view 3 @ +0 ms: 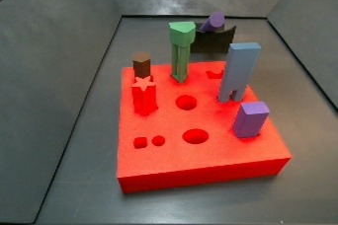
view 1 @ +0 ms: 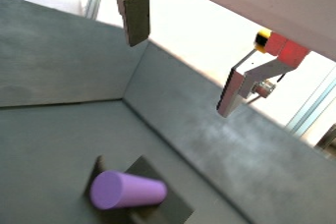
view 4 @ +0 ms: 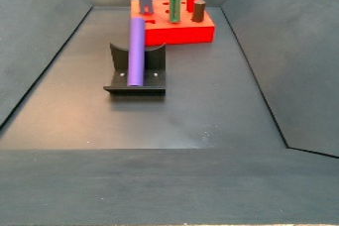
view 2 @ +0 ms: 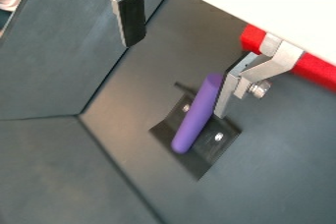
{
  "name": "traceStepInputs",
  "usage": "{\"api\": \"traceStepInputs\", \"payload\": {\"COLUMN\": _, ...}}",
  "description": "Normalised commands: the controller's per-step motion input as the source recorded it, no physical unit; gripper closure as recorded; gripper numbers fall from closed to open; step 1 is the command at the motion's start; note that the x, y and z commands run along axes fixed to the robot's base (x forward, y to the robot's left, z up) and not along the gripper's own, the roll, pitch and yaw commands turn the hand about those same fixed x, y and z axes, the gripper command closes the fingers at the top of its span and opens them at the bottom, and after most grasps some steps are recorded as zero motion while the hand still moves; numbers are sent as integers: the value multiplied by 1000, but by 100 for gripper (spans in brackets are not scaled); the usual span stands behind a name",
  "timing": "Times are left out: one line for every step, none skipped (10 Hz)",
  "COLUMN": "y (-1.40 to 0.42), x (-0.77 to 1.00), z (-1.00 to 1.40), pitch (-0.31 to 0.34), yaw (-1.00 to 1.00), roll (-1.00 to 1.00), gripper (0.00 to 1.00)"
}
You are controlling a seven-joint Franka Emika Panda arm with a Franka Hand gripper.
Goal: Pick up the round object. Move up. Place the round object on the fixture. Regrasp the round object. Move to above the board. Insert the round object.
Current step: Regrasp the round object.
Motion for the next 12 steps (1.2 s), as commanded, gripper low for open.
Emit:
{"api": "traceStepInputs", "payload": {"y": -46, "x": 98, "z": -4, "pitch": 181, "yaw": 138, "roll": 956, "gripper": 0}}
{"api": "traceStepInputs", "payload": {"y": -48, "x": 100, "z": -4, "pitch": 178, "yaw": 147, "roll": 826, "gripper": 0}}
{"api": "traceStepInputs", "payload": {"y": -51, "x": 101, "z": -9, "pitch": 153, "yaw": 177, "roll": 504, "gripper": 0}}
{"api": "traceStepInputs", "payload": {"y": -51, "x": 101, "z": -9, "pitch": 136, "yaw": 186, "roll": 381, "gripper": 0}}
{"api": "traceStepInputs", "payload": {"y": -34, "x": 88, "z": 3, "pitch": 96, "yaw": 198, "roll": 227, "gripper": 0}}
{"api": "traceStepInputs", "payload": {"y": -38, "x": 76, "z": 1, "pitch": 61, "yaw": 200, "roll": 182, "gripper": 0}}
{"api": "traceStepInputs", "payload": {"y": 46, "x": 29, "z": -1000, "pitch": 62, "yaw": 139, "roll": 257, "gripper": 0}}
{"api": "traceStepInputs", "payload": {"y": 47, "x": 32, "z": -1000, "pitch": 52, "yaw": 131, "roll": 251, "gripper": 0}}
{"api": "traceStepInputs", "payload": {"y": 39, "x": 42, "z": -1000, "pitch": 14, "yaw": 124, "roll": 207, "gripper": 0}}
{"api": "traceStepInputs", "payload": {"y": 34, "x": 50, "z": -1000, "pitch": -11, "yaw": 119, "roll": 158, "gripper": 0}}
{"api": "traceStepInputs", "payload": {"y": 32, "x": 61, "z": -1000, "pitch": -35, "yaw": 107, "roll": 120, "gripper": 0}}
{"api": "traceStepInputs", "payload": {"y": 31, "x": 70, "z": -1000, "pitch": -48, "yaw": 93, "roll": 94, "gripper": 0}}
